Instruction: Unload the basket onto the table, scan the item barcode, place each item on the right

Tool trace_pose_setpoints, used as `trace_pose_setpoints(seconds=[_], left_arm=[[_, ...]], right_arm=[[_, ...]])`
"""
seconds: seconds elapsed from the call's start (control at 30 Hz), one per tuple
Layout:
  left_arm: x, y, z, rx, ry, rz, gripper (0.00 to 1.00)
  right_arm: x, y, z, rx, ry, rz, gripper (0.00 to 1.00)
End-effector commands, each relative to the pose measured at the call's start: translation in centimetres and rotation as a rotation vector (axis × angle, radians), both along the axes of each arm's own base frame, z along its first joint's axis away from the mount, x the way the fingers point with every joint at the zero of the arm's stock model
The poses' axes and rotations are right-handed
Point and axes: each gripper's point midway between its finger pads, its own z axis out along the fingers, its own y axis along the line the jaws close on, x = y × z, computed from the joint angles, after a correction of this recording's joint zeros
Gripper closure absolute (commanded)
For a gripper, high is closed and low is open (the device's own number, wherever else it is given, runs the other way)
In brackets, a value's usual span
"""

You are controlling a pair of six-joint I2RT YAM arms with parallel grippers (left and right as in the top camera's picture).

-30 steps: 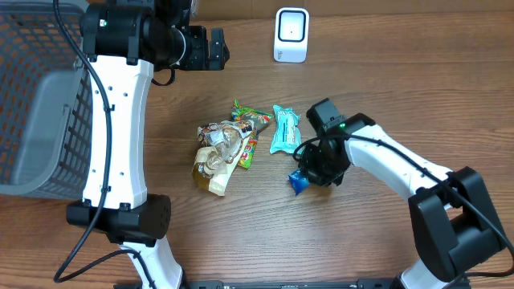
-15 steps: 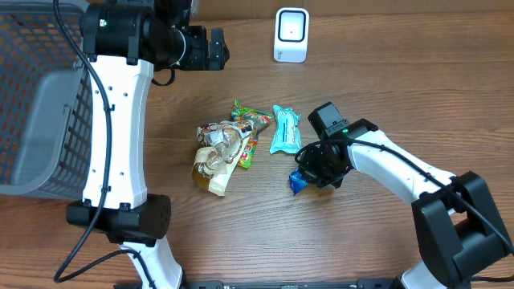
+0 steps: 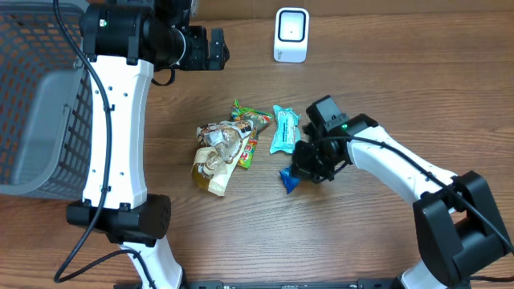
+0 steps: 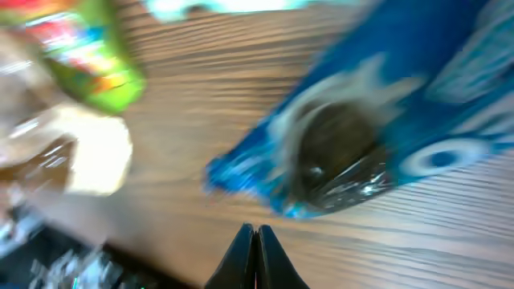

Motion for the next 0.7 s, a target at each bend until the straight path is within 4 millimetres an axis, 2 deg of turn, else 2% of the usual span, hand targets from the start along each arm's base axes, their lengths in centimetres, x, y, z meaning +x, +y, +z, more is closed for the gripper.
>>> trace_pose_setpoints(seconds=[0.0,0.1,0.17,0.2,0.3,0.37,0.43,0.47,0.53,0.67], left_arm=[[-0.1,0.2,0.6,0.009,-0.021,0.0,0.0],[-0.1,0.2,0.6,0.009,-0.021,0.0,0.0],[-0.1,0.2,0.6,0.009,-0.021,0.0,0.0],[-0.1,0.2,0.6,0.009,-0.021,0.0,0.0],[-0.1,0.2,0.6,0.009,-0.021,0.0,0.0],[-0.1,0.2,0.6,0.009,-0.021,0.0,0.0],[-0.1,0.2,0.6,0.009,-0.021,0.0,0.0],[-0.1,0.2,0.6,0.009,-0.021,0.0,0.0],[-0.1,0.2,0.6,0.009,-0.021,0.0,0.0],[-0.1,0.2,0.6,0.009,-0.021,0.0,0.0]], right_arm=[[-0.3,2.5,4.7,0.188,-0.079,0.116,0.96],[0.0,1.8,5.6,0.169,-0.105,0.086,0.96],[0.8,-0.4,4.5,0.038,-0.083,-0.036,0.96],[1.3,-1.8,3.8,-0.035,-0.074,-0.098,0.93],[2.4,-4.7,2.5,-0.157,-0.065,-0.226,0.76],[2.9,-5.8,2.0,-0.201,-0.066,-0.291,0.64],[3.5,-6.7,1.3,-0.228,-0.067,-0.362,0.47],[3.7,-6.9,1.0,-0.228,-0.069,-0.388,0.43],[4.3,-7.2,0.5,-0.223,-0.08,-0.426,0.41],[5.8,-8.1,-0.3,-0.215,-0.143,-0.472,0.45]])
